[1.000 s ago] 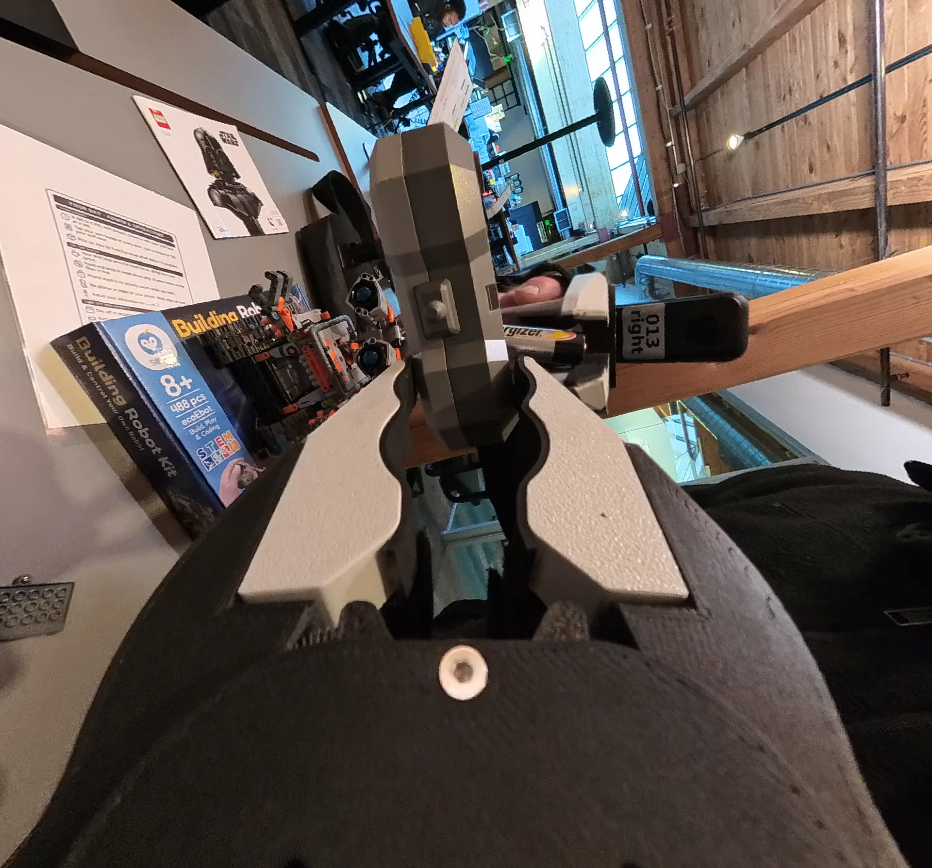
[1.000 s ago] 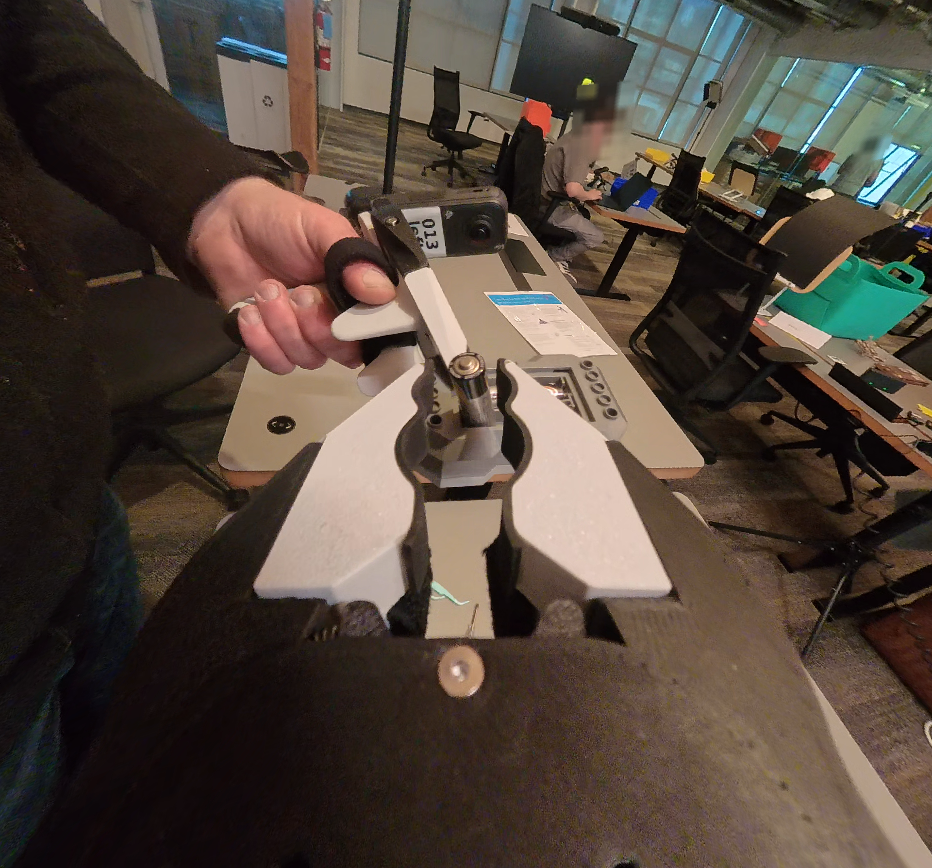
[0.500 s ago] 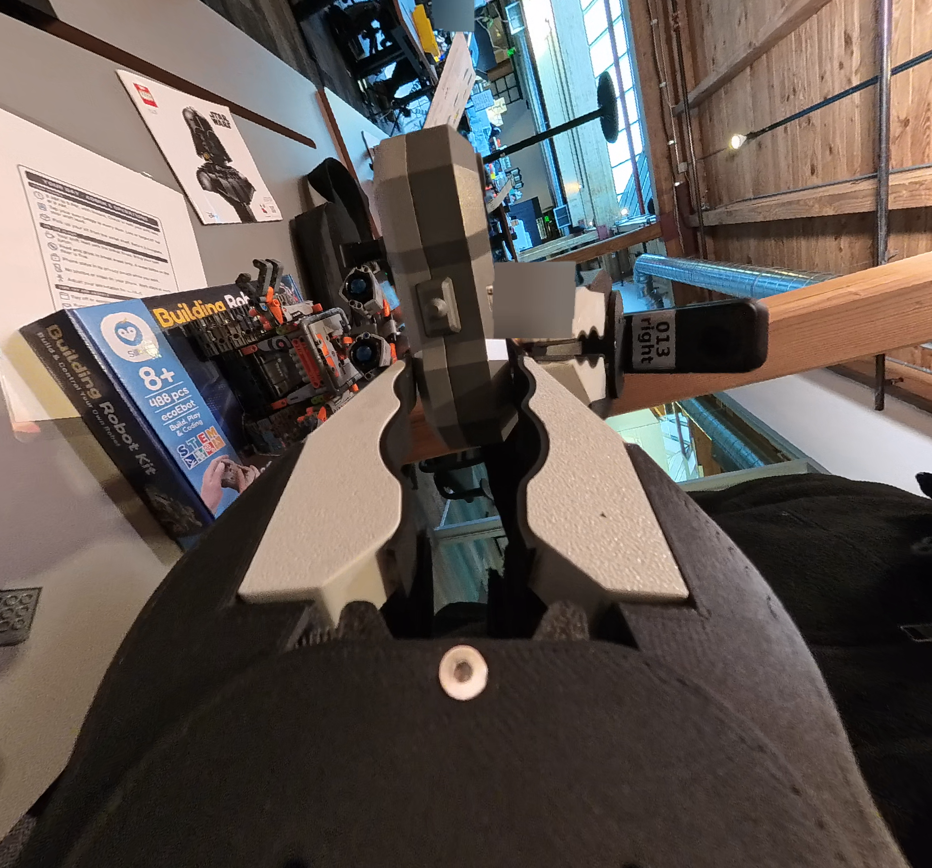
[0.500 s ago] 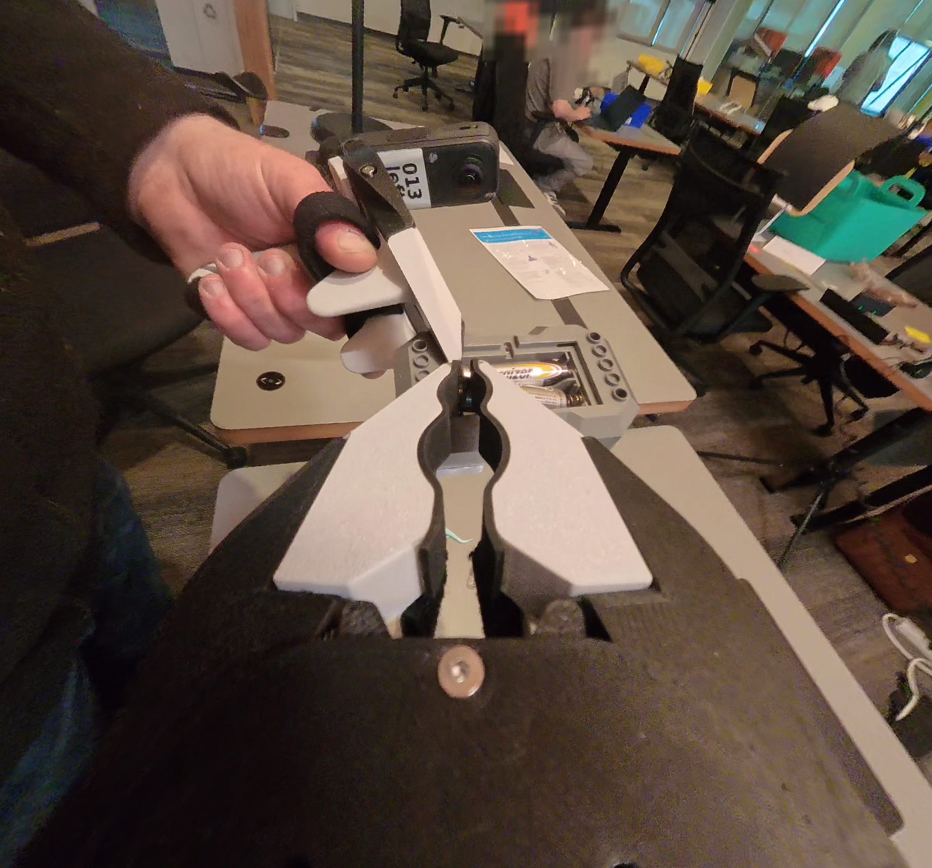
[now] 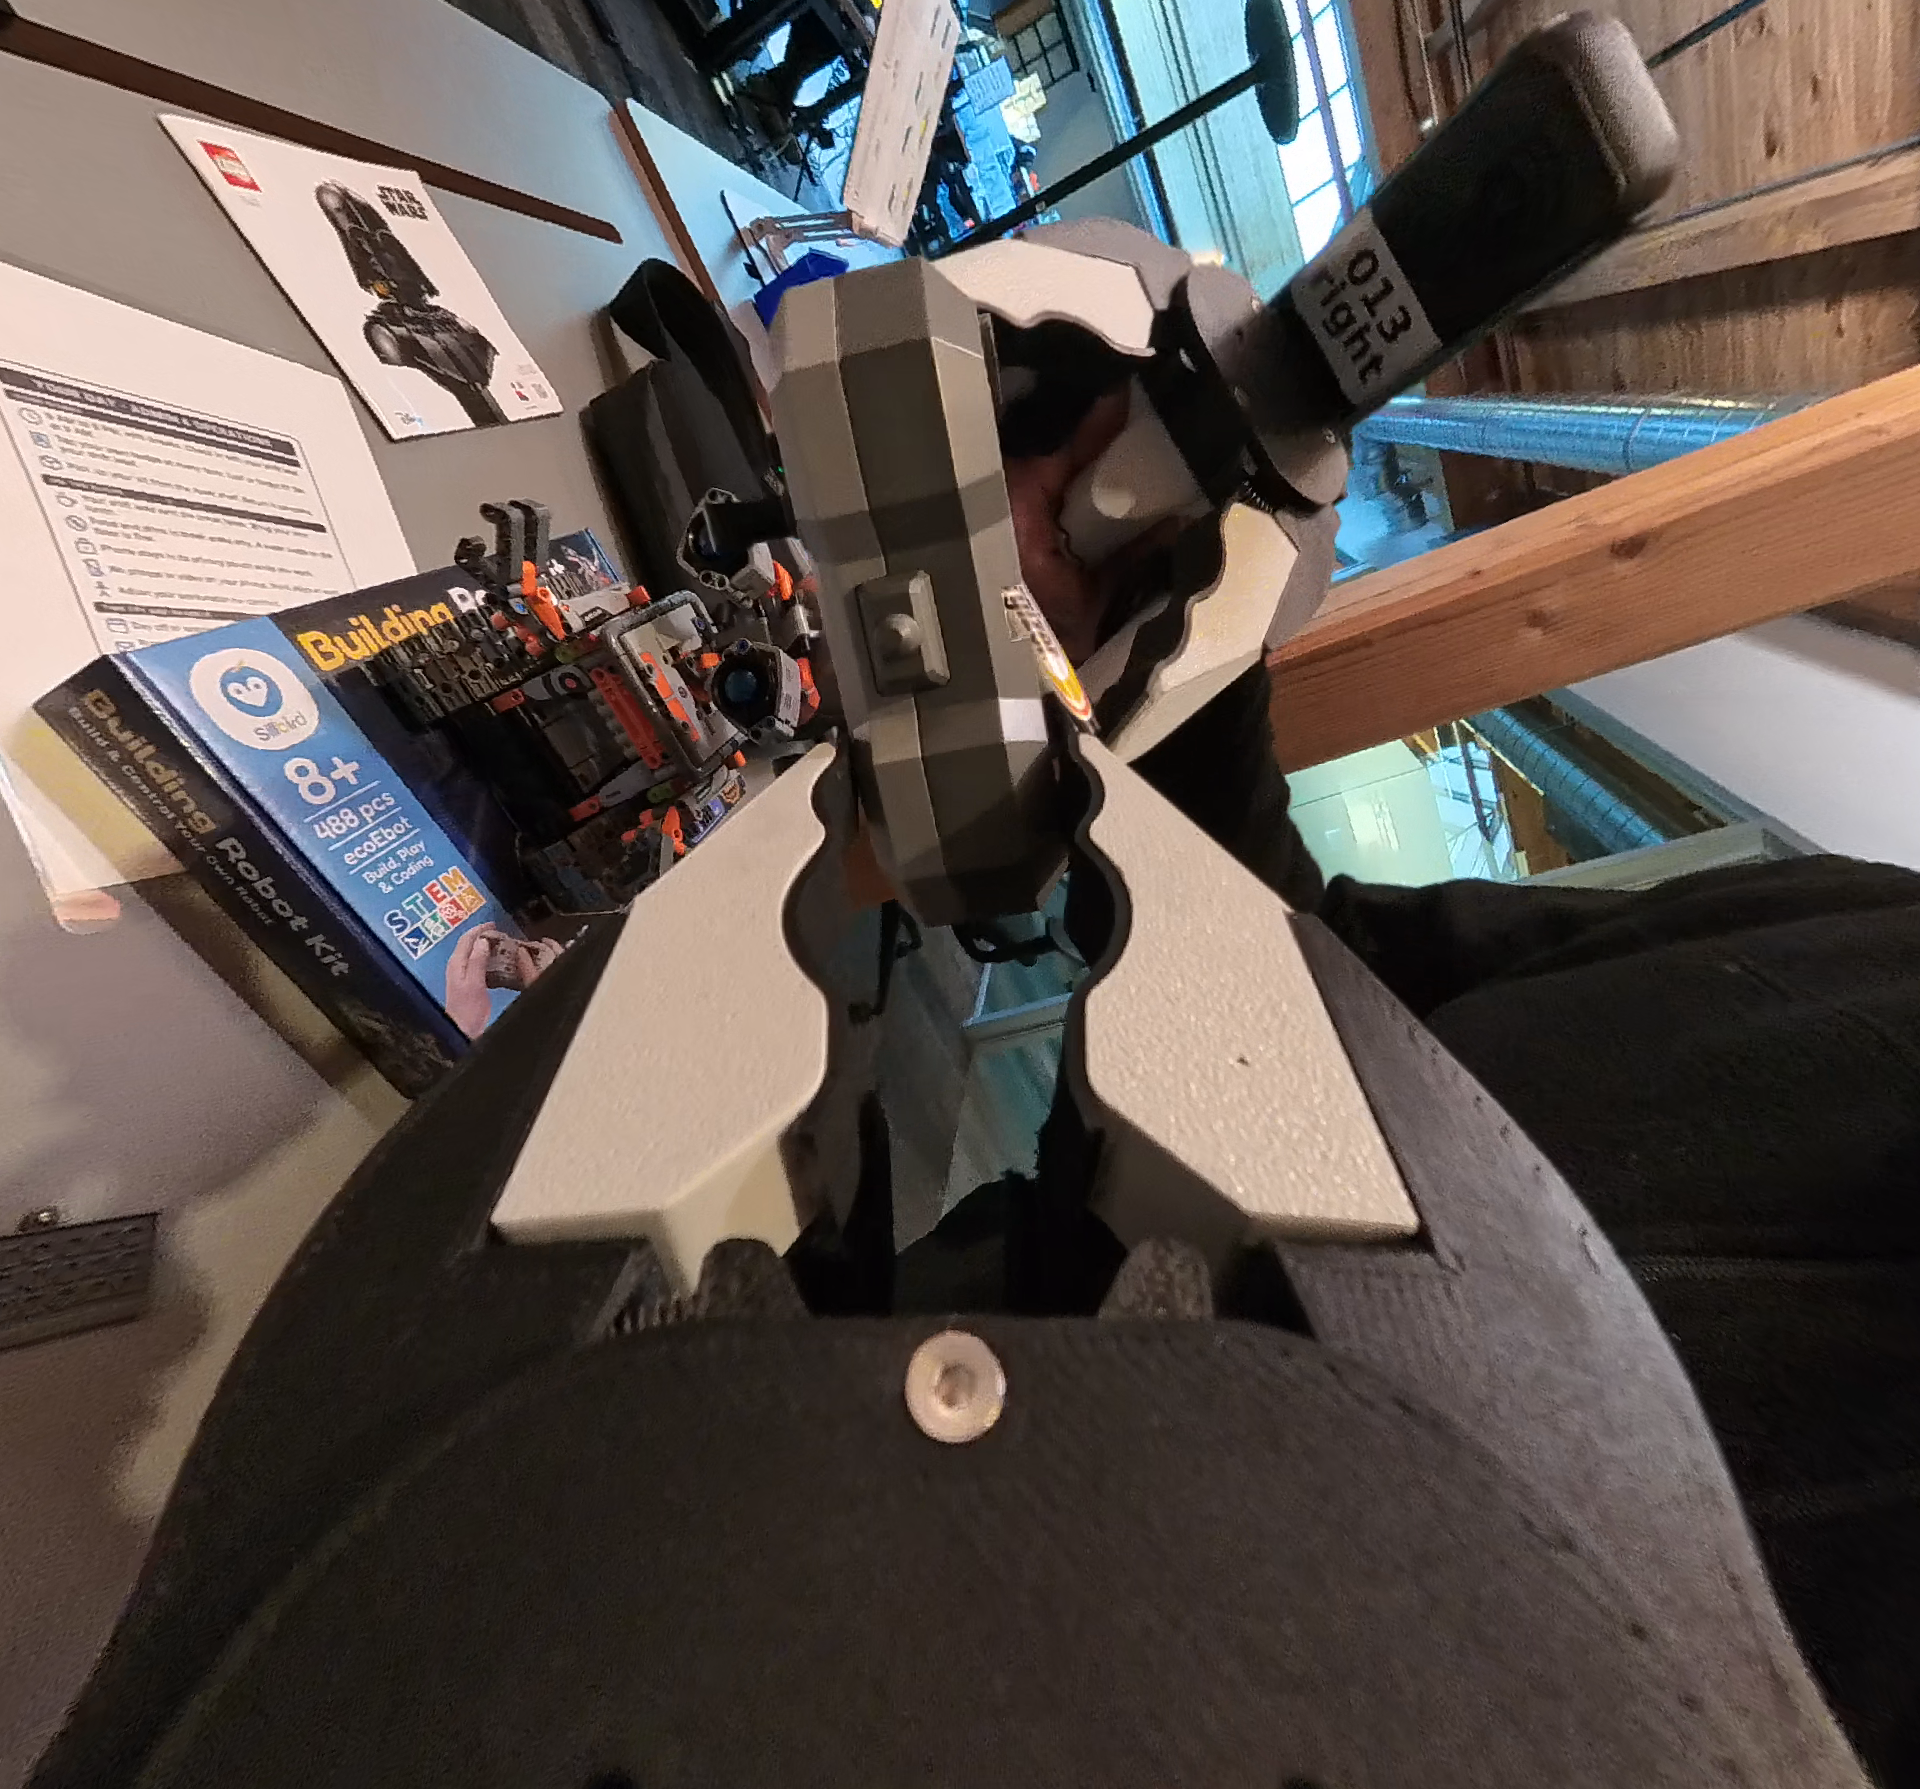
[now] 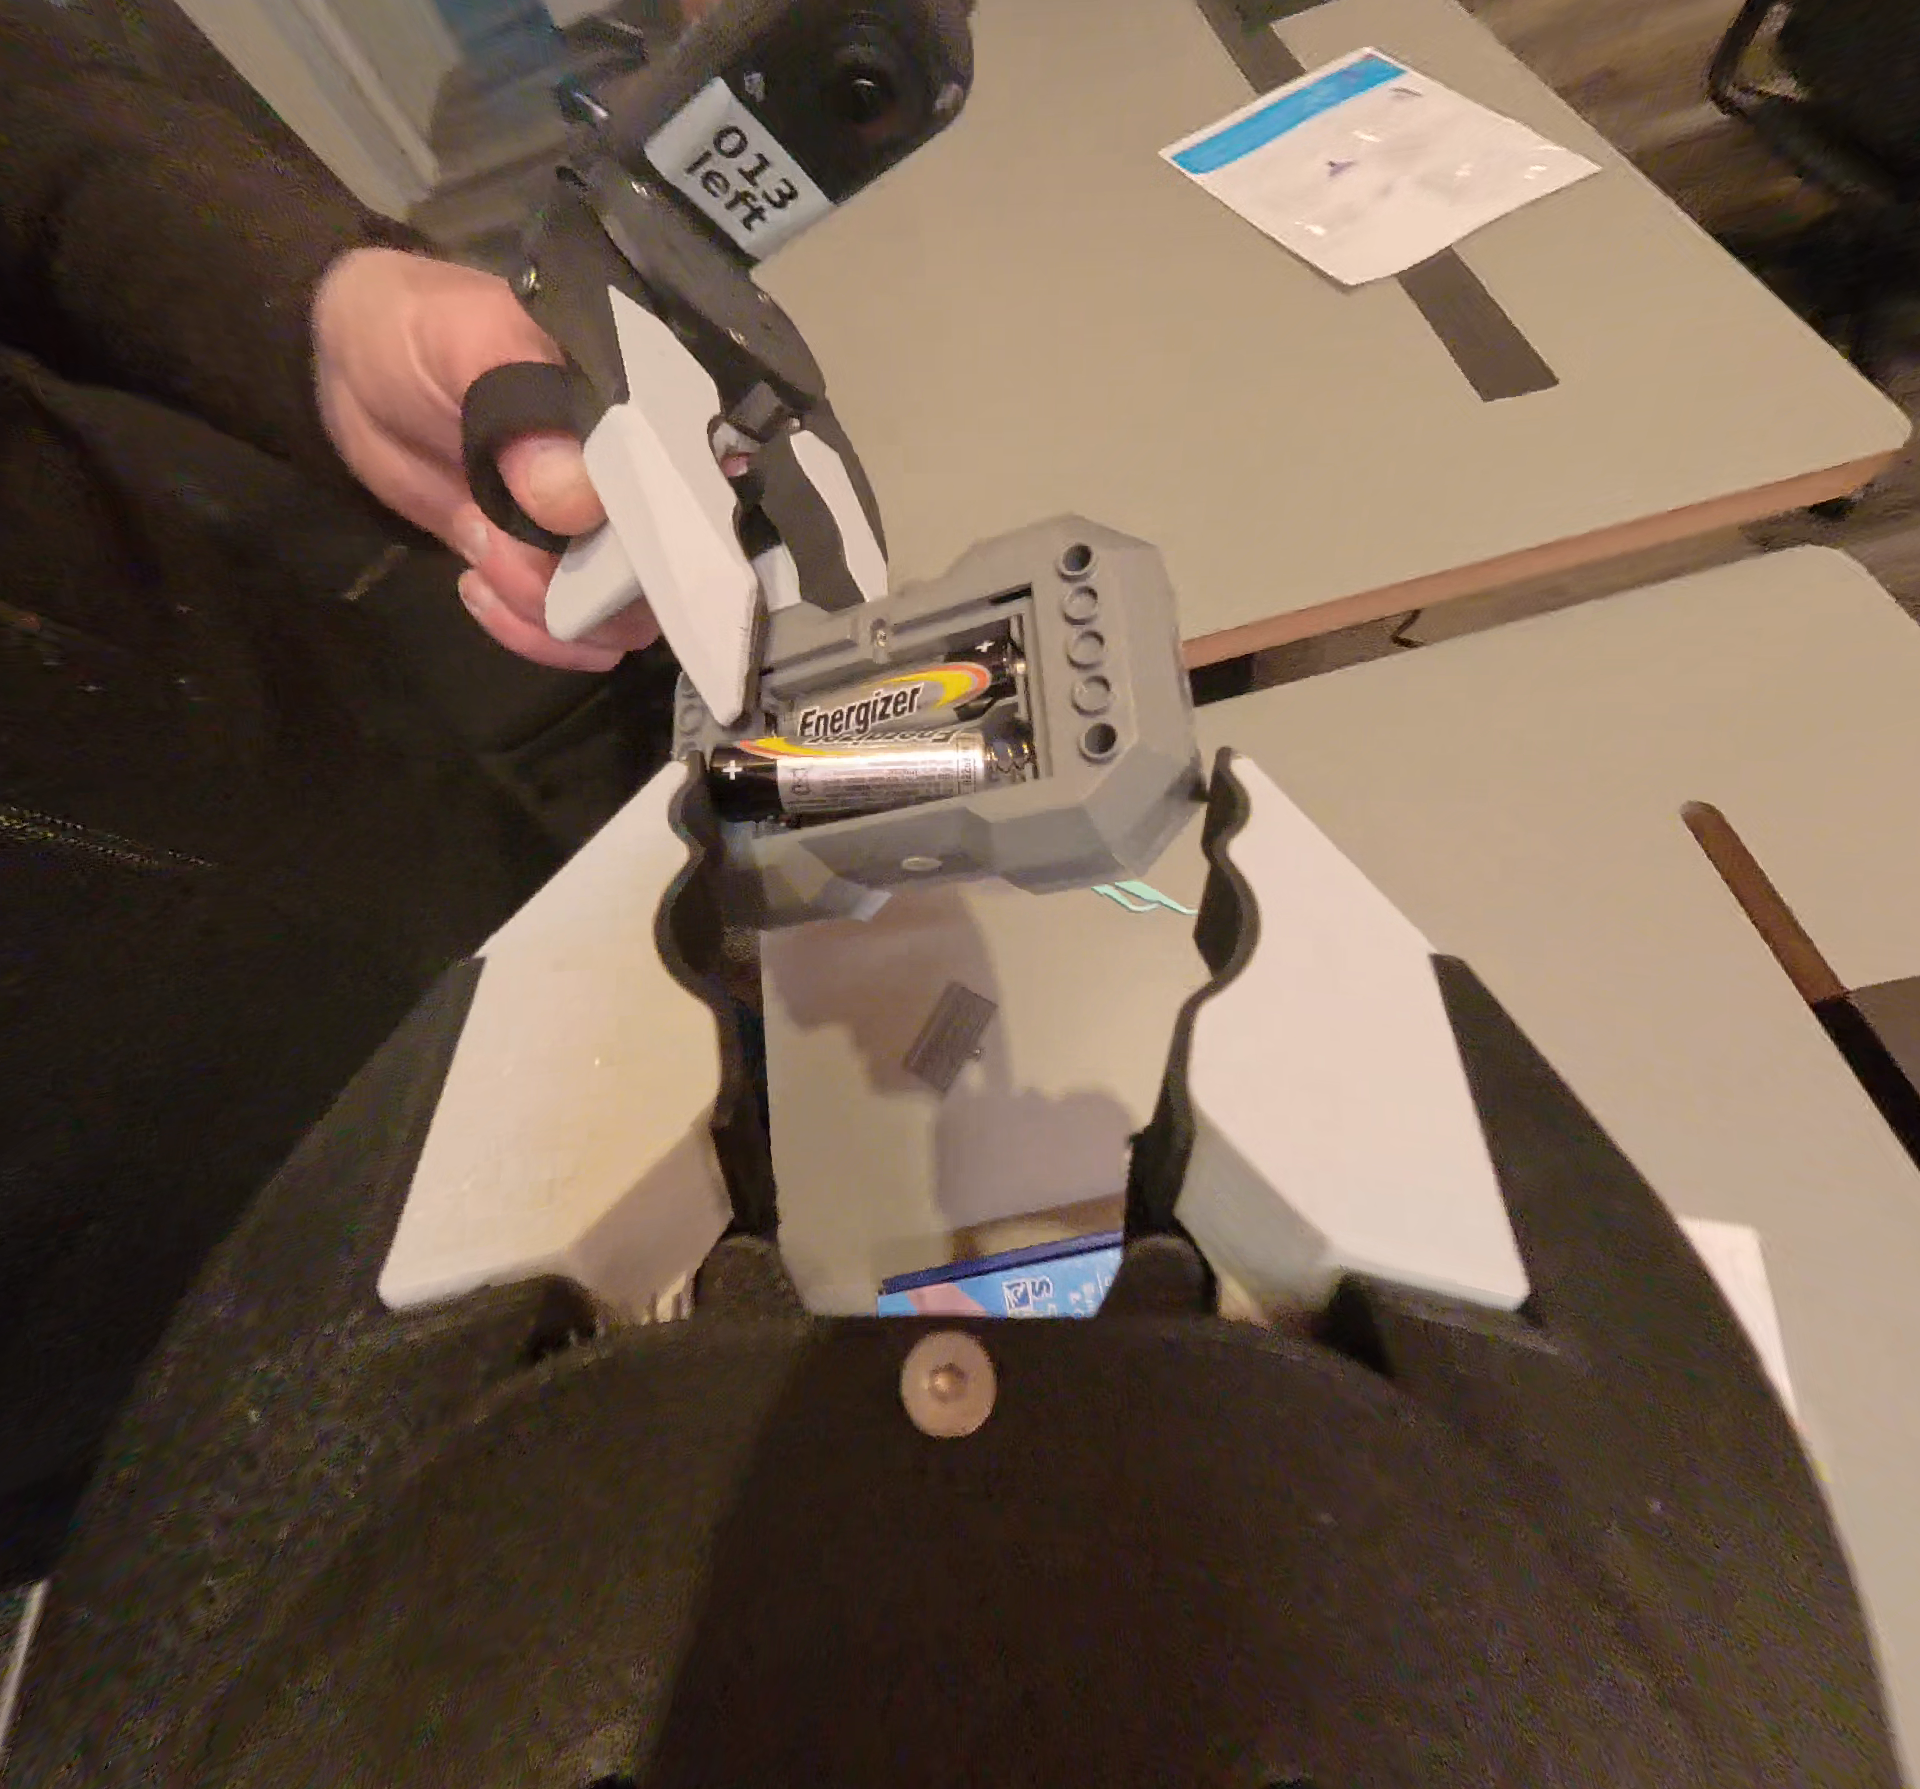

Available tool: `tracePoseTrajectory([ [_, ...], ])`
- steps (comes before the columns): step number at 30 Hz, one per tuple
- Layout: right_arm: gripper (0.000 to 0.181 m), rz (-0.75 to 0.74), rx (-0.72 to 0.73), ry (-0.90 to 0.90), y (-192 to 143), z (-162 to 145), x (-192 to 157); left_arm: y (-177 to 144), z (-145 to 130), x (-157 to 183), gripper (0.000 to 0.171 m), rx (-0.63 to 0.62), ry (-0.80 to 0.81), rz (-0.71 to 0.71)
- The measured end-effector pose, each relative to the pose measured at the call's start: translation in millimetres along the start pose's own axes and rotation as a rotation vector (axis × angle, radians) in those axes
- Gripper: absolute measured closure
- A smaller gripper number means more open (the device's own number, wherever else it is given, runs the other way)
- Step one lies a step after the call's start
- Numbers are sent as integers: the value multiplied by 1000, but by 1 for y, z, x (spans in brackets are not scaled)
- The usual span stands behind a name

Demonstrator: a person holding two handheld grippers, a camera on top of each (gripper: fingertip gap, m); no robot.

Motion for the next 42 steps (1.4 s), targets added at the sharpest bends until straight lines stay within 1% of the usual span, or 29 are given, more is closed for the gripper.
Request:
tracePoseTrajectory([
  [4, 92, 29, -42, -13, 0, -3, -1, 0, -3, 1, 136, -7, 2, -1],
  [6, 94, 33, -67, -32, 1, -4, -1, 0, -6, -1, 136, -16, 21, 21],
  [9, 98, 29, -60, -35, 2, -4, 0, 0, -8, -1, 136, -19, 25, 20],
  [13, 98, 16, -52, -47, 3, -6, 1, 0, -6, -2, 136, -11, 68, 49],
  [21, 98, -6, -36, -66, 2, -7, 2, 1, -4, -4, 137, -13, 78, 45],
  [26, 98, -1, -60, -48, 4, -13, -5, 1, -13, -6, 137, -41, 53, 50],
  [29, 97, 28, -32, 24, 5, -18, -14, 0, -23, -5, 136, -56, 7, 28],
  [30, 88, 55, -16, 45, 5, -19, -19, 1, -26, -5, 136, -57, 1, 34],
  [34, 91, 80, -37, 70, 3, -25, -25, 4, -38, -6, 136, -88, -37, 20],
  [39, 91, 108, -59, 90, -3, -29, -29, 7, -42, -5, 136, -116, -61, 9],
  [42, 92, 117, -40, 106, -7, -28, -29, 9, -42, -2, 136, -121, -69, -6],
])
Point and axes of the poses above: each gripper's, where its closed fingertips meet, y out along the fingers, z out of its top, x = y × z across the jaws, the point moved 4 cm from there along -y, back along the fingers, and after that the axes turned 4 degrees about -y, right-handed, at the moved point
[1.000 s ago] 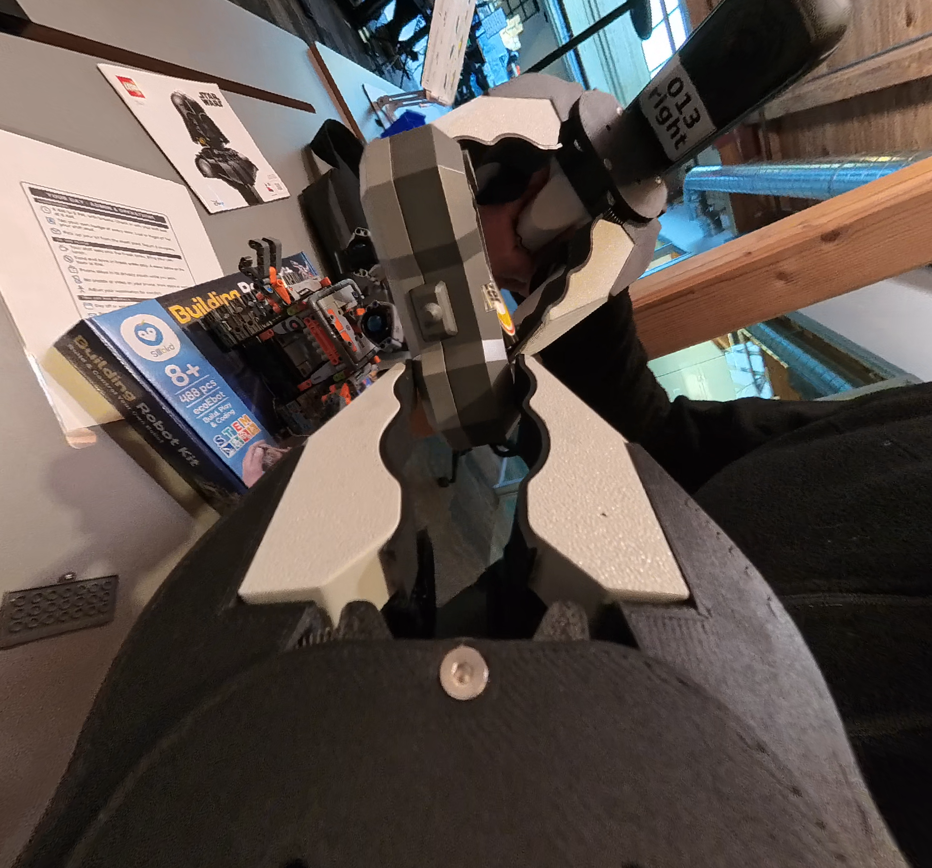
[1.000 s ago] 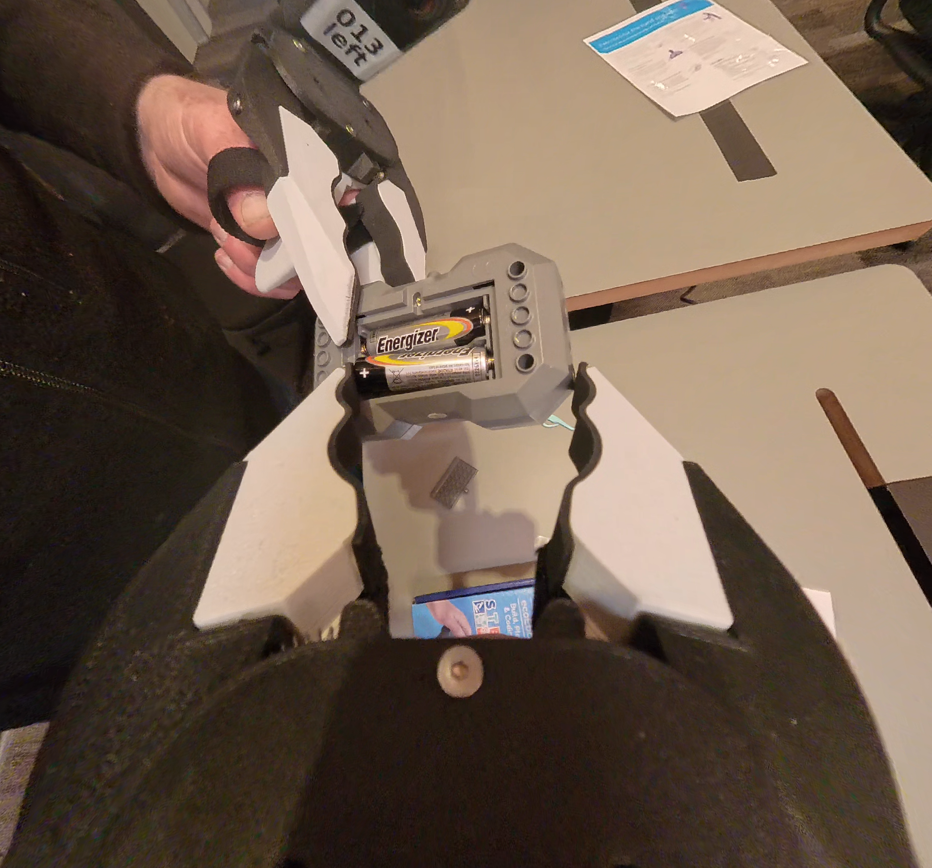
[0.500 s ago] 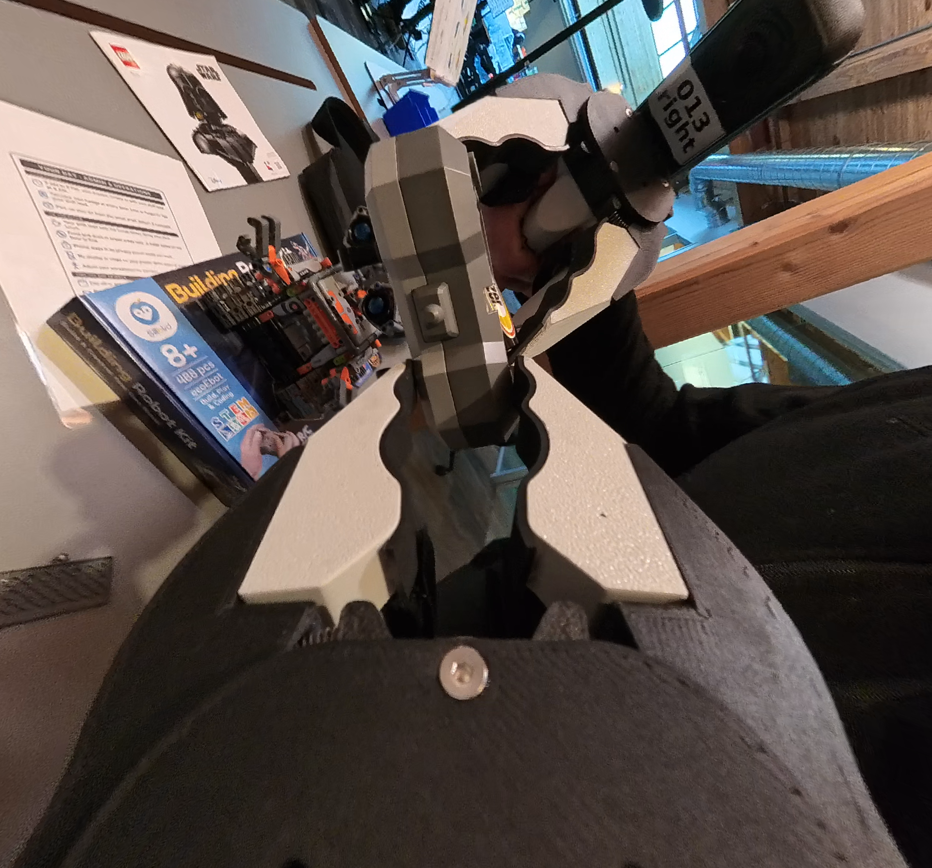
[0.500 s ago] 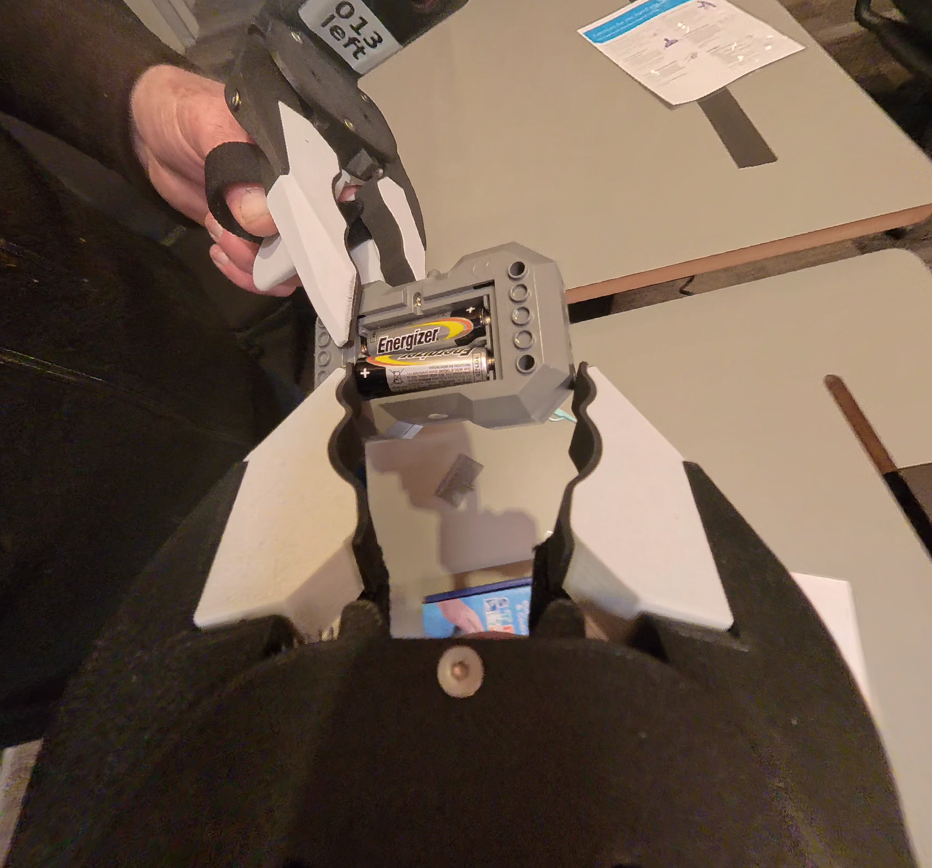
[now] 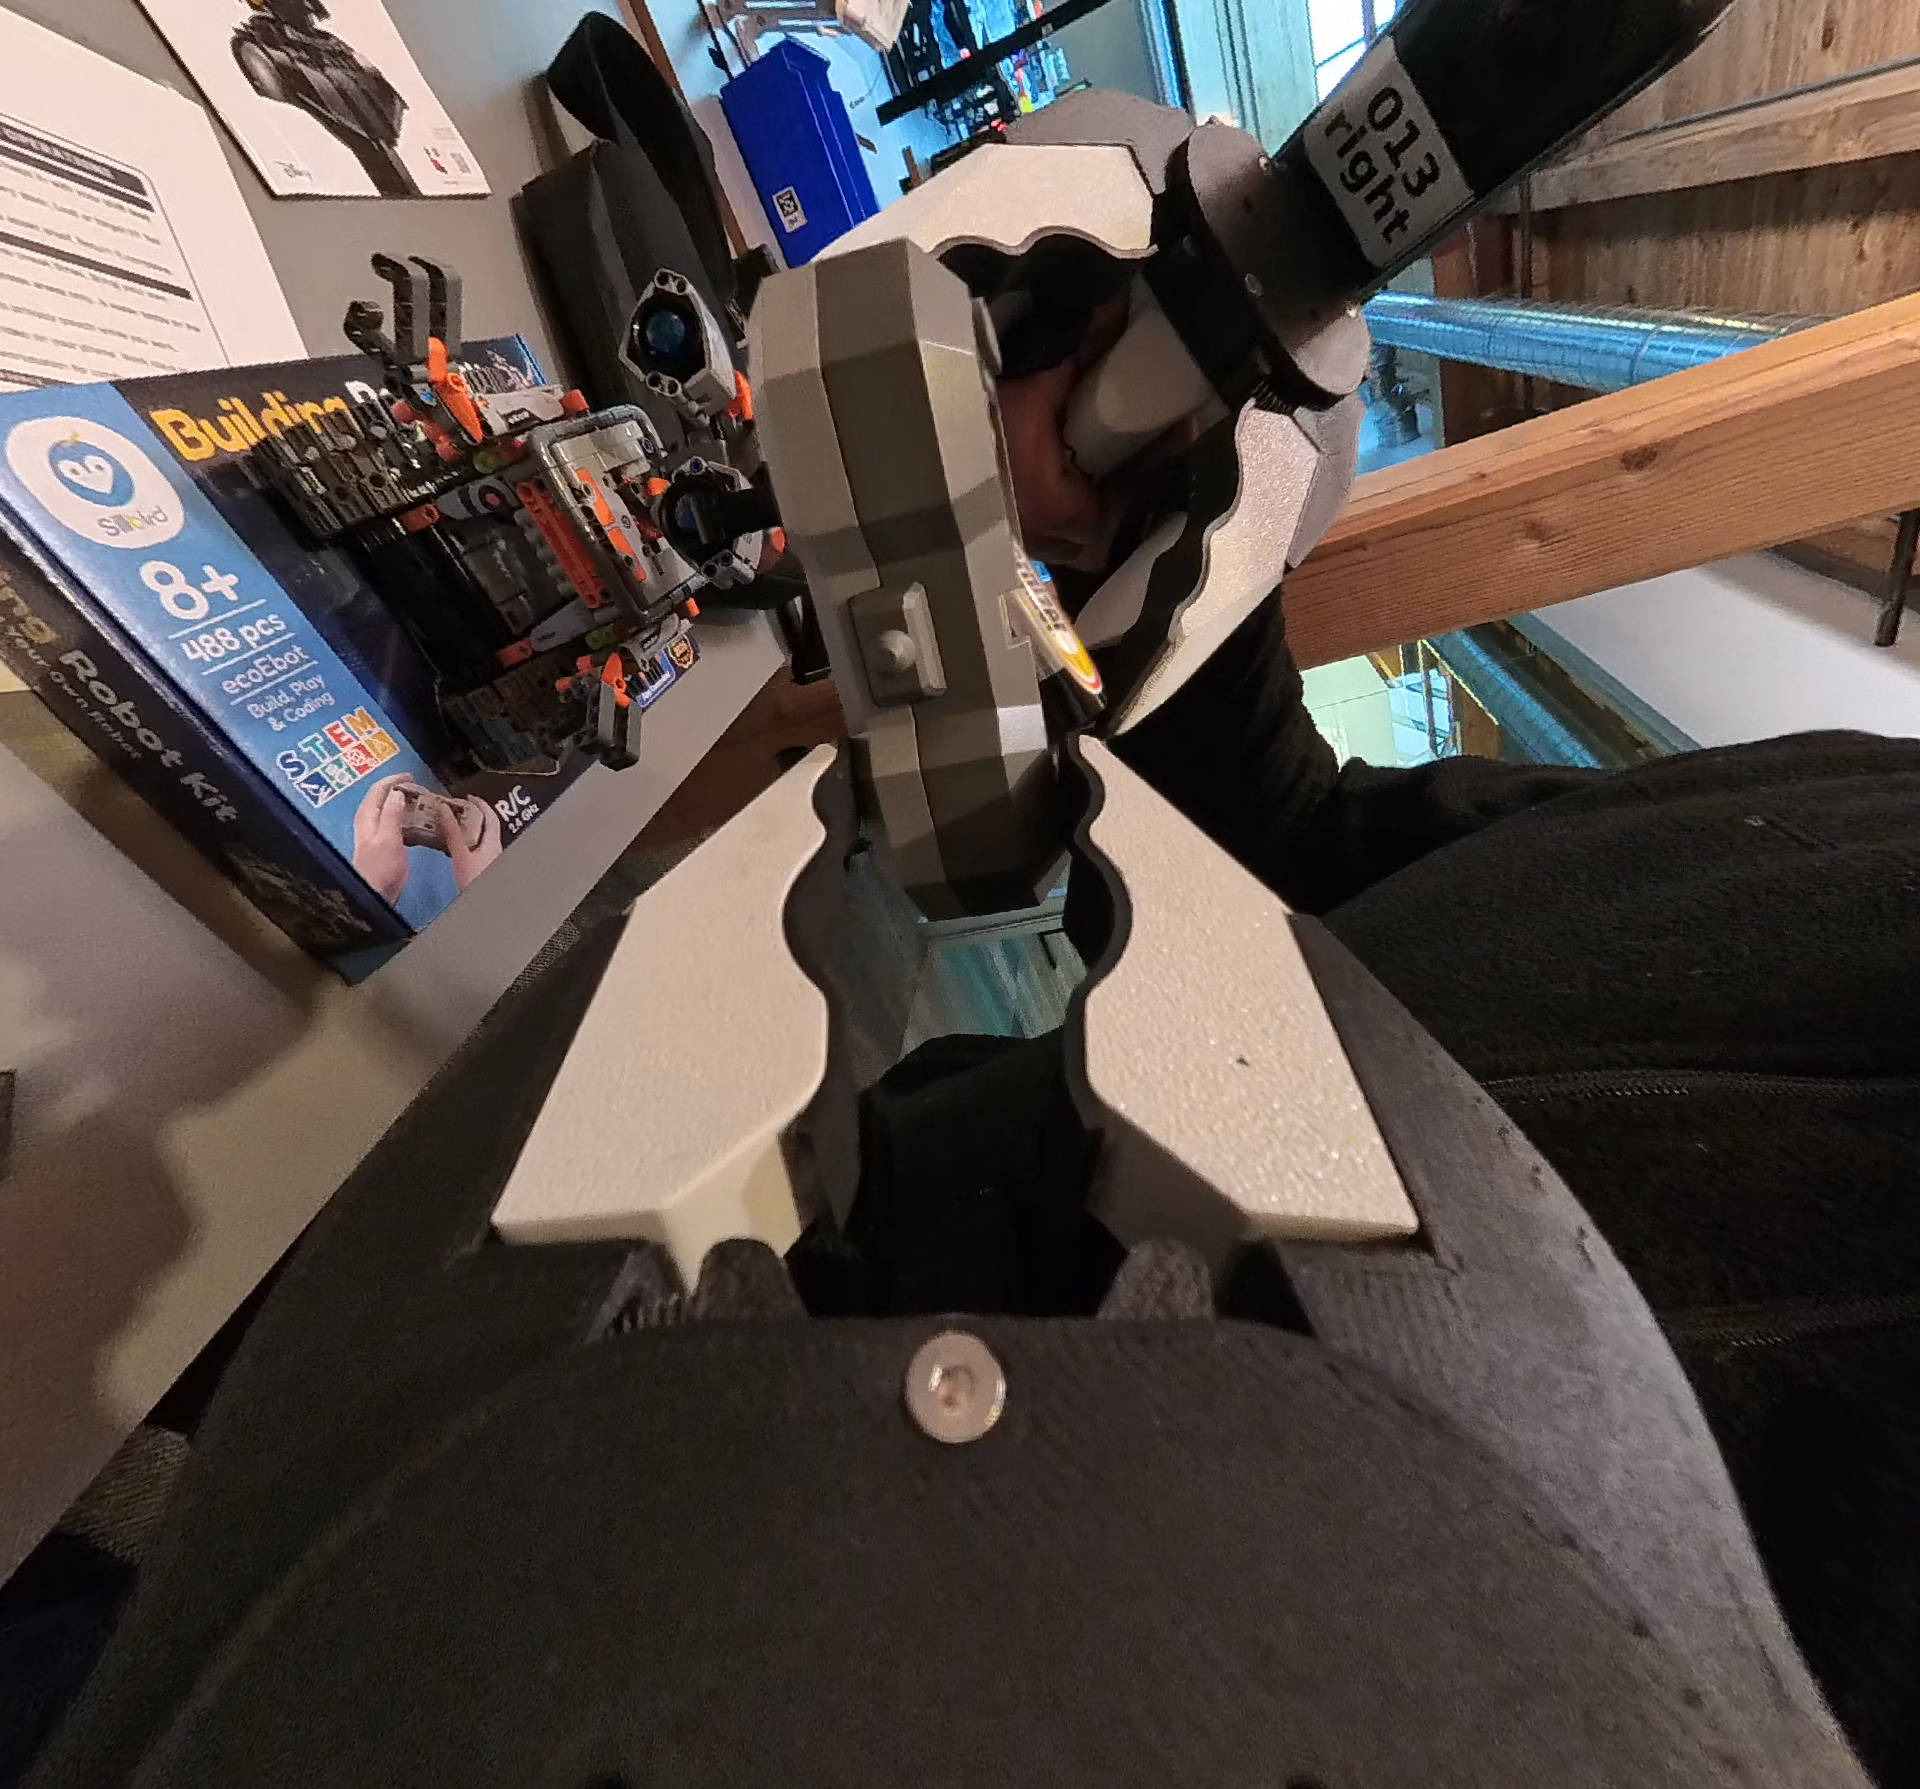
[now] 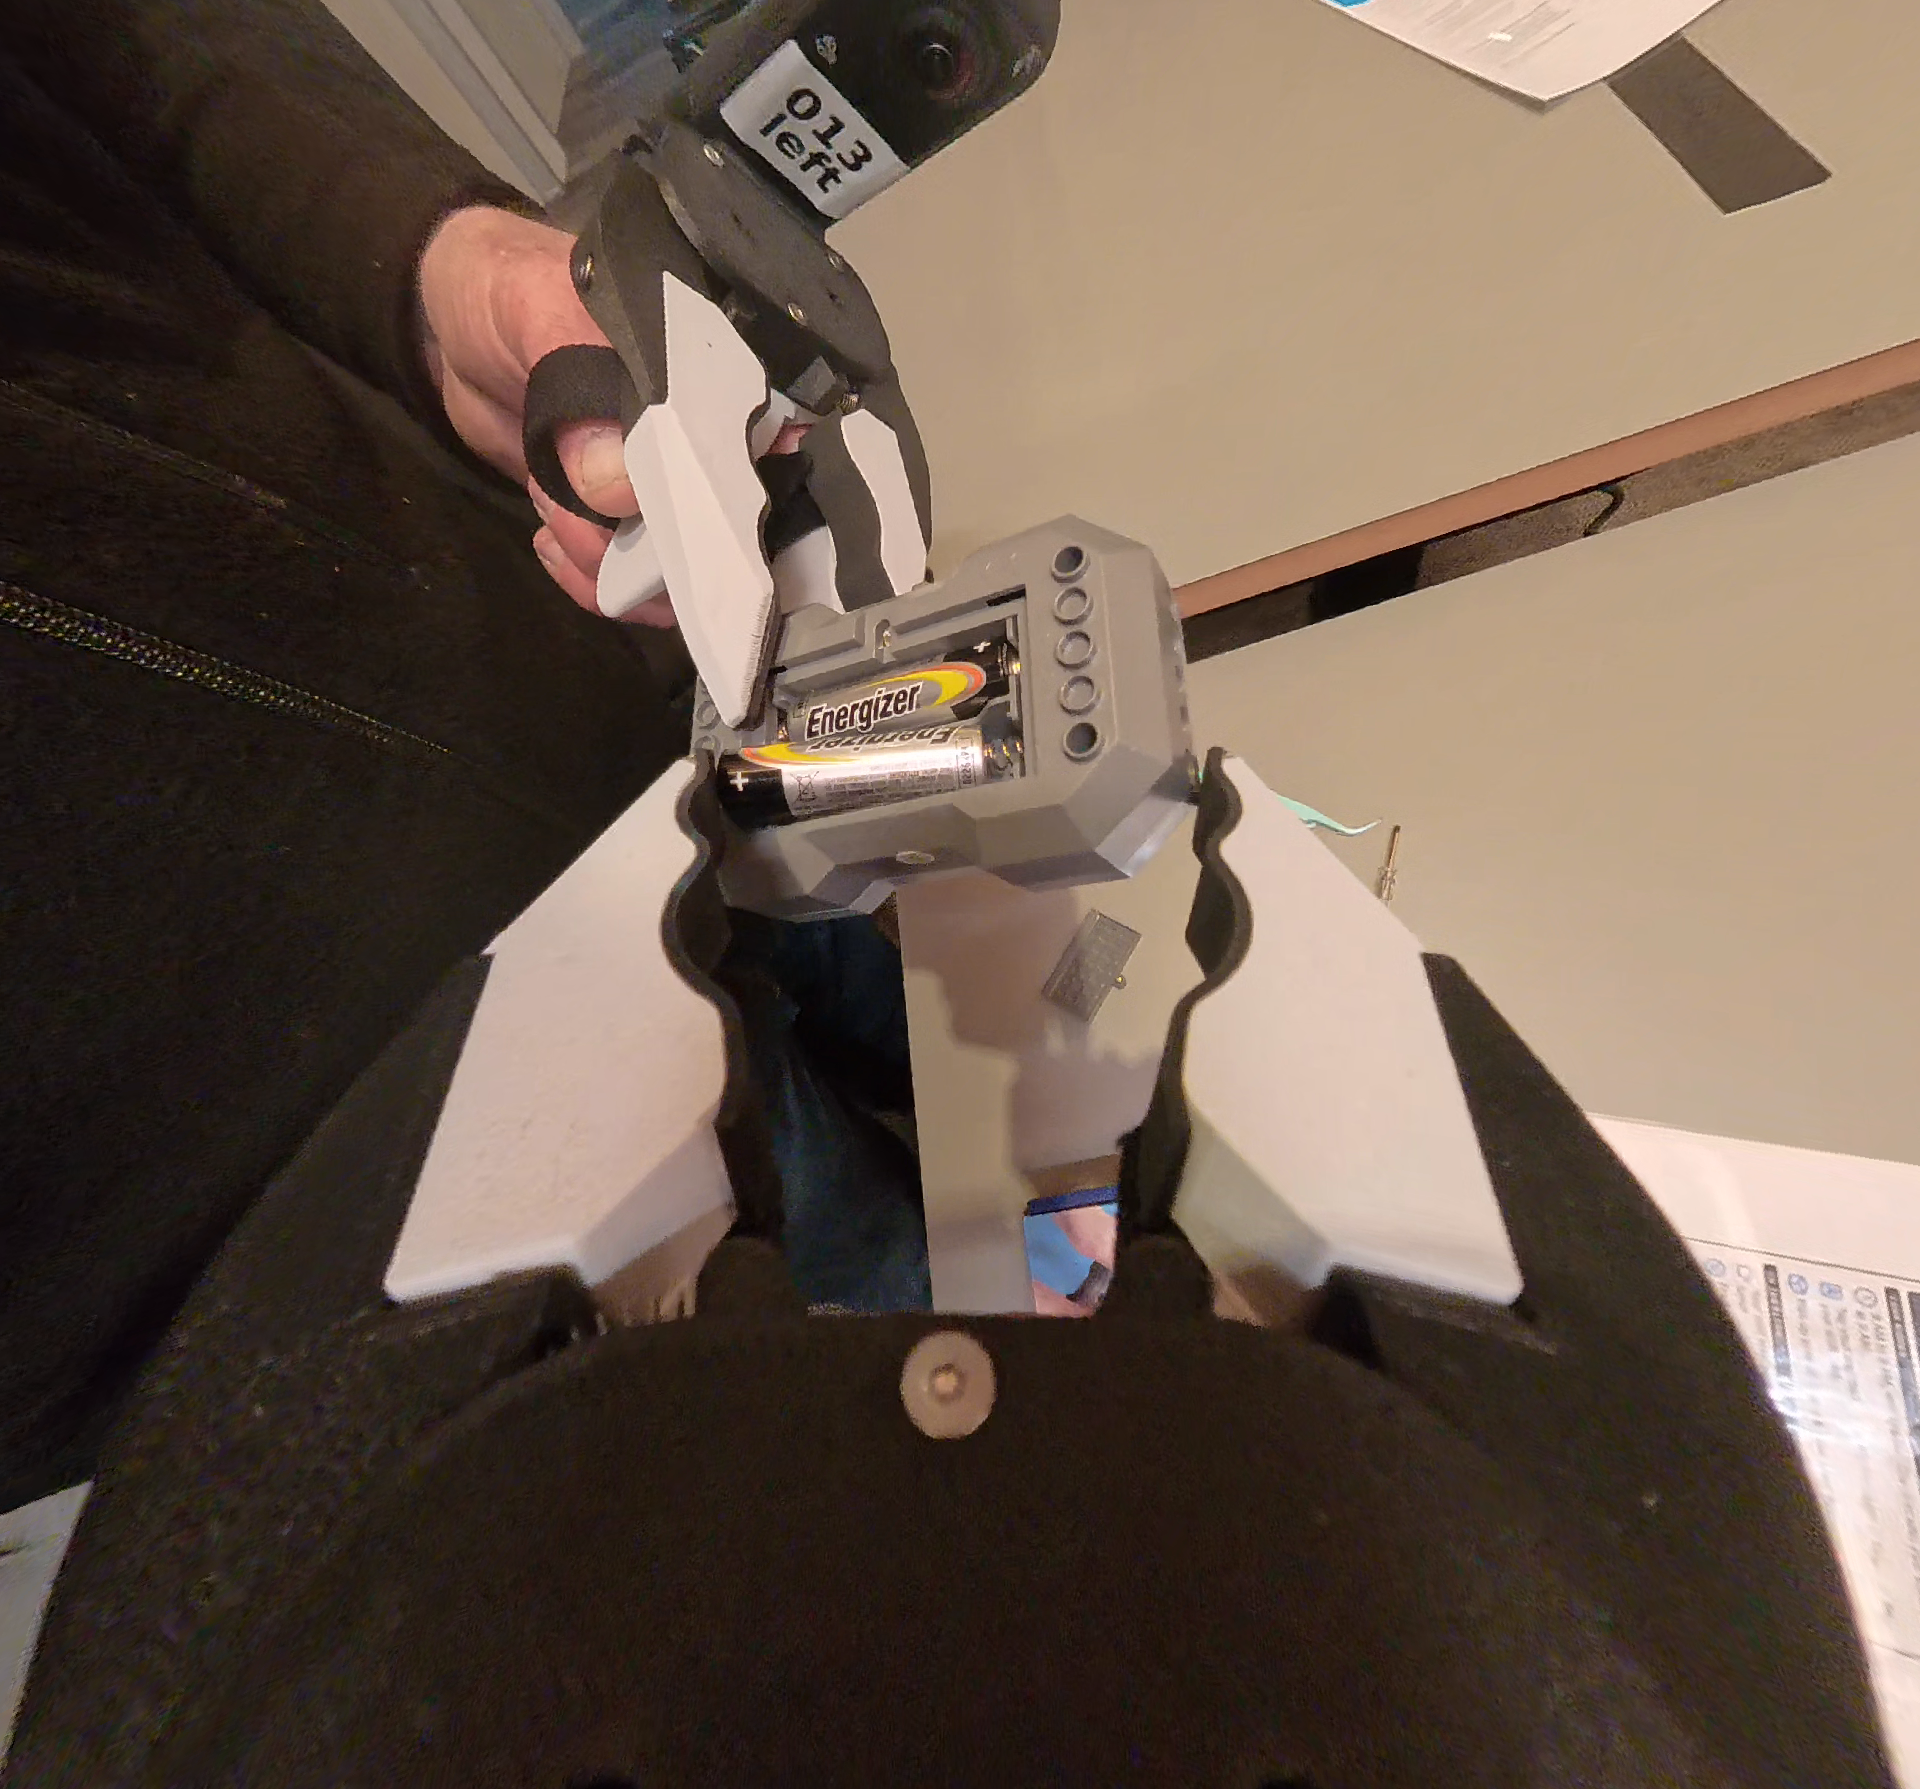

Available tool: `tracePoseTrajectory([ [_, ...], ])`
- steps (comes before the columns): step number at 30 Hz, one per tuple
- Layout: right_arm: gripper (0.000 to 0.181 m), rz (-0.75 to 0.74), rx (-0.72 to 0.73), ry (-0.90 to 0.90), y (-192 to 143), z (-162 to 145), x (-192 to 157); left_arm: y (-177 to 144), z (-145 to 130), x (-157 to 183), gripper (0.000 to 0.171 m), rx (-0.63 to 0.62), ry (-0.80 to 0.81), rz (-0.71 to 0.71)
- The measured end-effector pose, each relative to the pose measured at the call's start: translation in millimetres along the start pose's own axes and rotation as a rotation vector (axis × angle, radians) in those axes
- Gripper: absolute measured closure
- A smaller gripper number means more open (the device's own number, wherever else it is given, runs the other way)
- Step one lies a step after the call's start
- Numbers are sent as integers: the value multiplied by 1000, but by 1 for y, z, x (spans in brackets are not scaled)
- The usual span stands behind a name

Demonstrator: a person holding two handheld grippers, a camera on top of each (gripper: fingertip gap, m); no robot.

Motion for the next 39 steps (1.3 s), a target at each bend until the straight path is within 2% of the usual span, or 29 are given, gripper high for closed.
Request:
tracePoseTrajectory([
  [8, 98, -17, -17, -6, 2, -9, -2, 6, -7, 2, 136, -27, 3, 1],
  [17, 100, -44, -17, -3, 9, -20, -20, 3, -26, 2, 137, -68, -39, 19],
  [22, 100, -77, -69, -28, 12, -27, -24, 5, -32, -3, 138, -98, -27, 50],
  [28, 97, -58, -68, 20, 10, -26, -26, 6, -33, 0, 136, -102, -16, 33],
  [30, 101, -28, -57, 54, 7, -24, -27, 6, -37, 0, 137, -124, 3, 43],
  [39, 96, 41, -164, 80, 1, -30, -30, 11, -41, 6, 138, -192, 52, 24],
])
Point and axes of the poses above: each gripper's, where its closed fingertips meet, y out along the fingers, z out of its top, x = y × z across the jaws, the point moved 4 cm from there along -y, back along the fingers, and after that the axes turned 4 degrees about -y, right-handed, at the moved point
